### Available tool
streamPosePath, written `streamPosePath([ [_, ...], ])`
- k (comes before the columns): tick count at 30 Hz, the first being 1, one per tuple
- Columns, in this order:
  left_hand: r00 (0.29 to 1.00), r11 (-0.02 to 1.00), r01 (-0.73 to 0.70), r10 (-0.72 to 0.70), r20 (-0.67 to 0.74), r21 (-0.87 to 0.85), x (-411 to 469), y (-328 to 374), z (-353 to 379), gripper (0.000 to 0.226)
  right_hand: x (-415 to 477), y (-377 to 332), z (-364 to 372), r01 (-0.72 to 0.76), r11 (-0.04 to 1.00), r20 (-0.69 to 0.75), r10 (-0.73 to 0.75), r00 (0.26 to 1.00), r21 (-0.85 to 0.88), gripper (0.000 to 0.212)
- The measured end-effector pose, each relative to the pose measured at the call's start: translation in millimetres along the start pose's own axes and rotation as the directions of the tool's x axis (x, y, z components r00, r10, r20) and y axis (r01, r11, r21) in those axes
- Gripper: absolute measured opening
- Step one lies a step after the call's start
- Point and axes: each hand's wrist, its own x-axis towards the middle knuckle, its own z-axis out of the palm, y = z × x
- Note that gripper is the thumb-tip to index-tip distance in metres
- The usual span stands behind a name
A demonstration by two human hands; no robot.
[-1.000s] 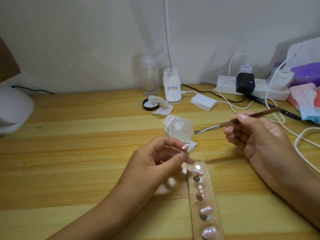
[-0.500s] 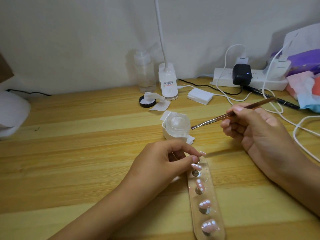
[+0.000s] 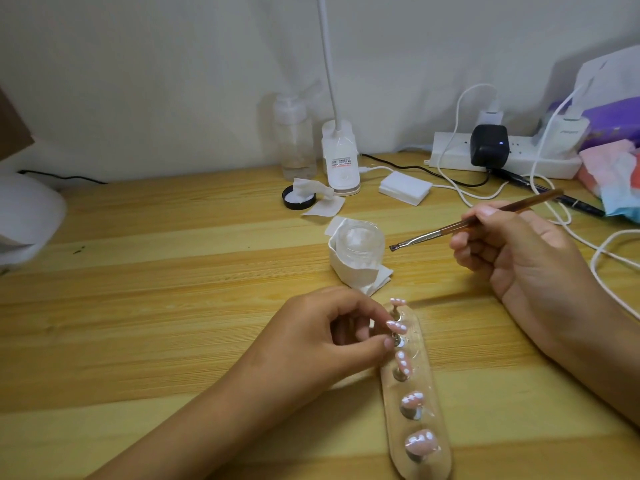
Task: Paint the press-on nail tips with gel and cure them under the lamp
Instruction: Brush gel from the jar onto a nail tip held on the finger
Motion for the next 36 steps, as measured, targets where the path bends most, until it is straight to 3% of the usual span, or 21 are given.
streamPosePath([
  [5, 0.999, 1.0, 0.028, -0.028, -0.033, -0.013, 1, 2, 6, 0.008, -1, -1, -3, 0.028, 0.998, 0.075, -0.024, 0.997, -0.052, 0.021],
  [8, 0.995, 0.963, 0.064, -0.082, -0.061, -0.26, 2, 5, 3, 0.007, -3, -2, -1, 0.06, 0.997, 0.105, -0.056, 0.993, -0.039, 0.018],
  [11, 0.969, 0.879, 0.015, -0.13, -0.209, -0.477, 3, 6, -2, 0.006, -1, -2, -2, 0.101, 0.994, 0.082, -0.097, 0.992, -0.044, 0.017],
  [15, 0.937, 0.816, -0.014, -0.191, -0.292, -0.578, 4, 6, -8, 0.011, -5, -2, -6, 0.155, 0.987, 0.119, -0.15, 0.981, -0.034, 0.028],
  [17, 0.928, 0.78, -0.032, -0.209, -0.309, -0.625, 6, 6, -8, 0.015, 4, -11, -5, 0.23, 0.958, 0.159, -0.203, 0.966, -0.174, 0.03],
  [19, 0.92, 0.762, -0.049, -0.218, -0.327, -0.646, 7, 6, -9, 0.015, 19, -25, -3, 0.27, 0.859, 0.158, -0.223, 0.962, -0.435, 0.032],
  [21, 0.908, 0.747, -0.053, -0.241, -0.344, -0.663, 9, 5, -9, 0.012, 27, -40, 4, 0.4, 0.752, 0.232, -0.326, 0.917, -0.524, 0.031],
  [23, 0.901, 0.67, -0.031, -0.302, -0.31, -0.741, 12, 4, -9, 0.01, 20, -47, 16, 0.603, 0.628, 0.395, -0.457, 0.797, -0.491, 0.021],
  [26, 0.94, 0.48, 0.027, -0.311, -0.142, -0.877, 15, 5, -12, 0.022, 15, -46, 38, 0.711, 0.472, 0.553, -0.447, 0.703, -0.522, 0.013],
  [29, 0.979, 0.358, 0.104, -0.201, 0.033, -0.928, 17, 7, -15, 0.018, 21, -39, 54, 0.674, 0.416, 0.578, -0.348, 0.738, -0.61, 0.017],
  [36, 0.979, 0.322, 0.183, -0.141, 0.144, -0.929, 18, 3, -16, 0.013, 27, -25, 63, 0.601, 0.34, 0.598, -0.128, 0.791, -0.723, 0.015],
])
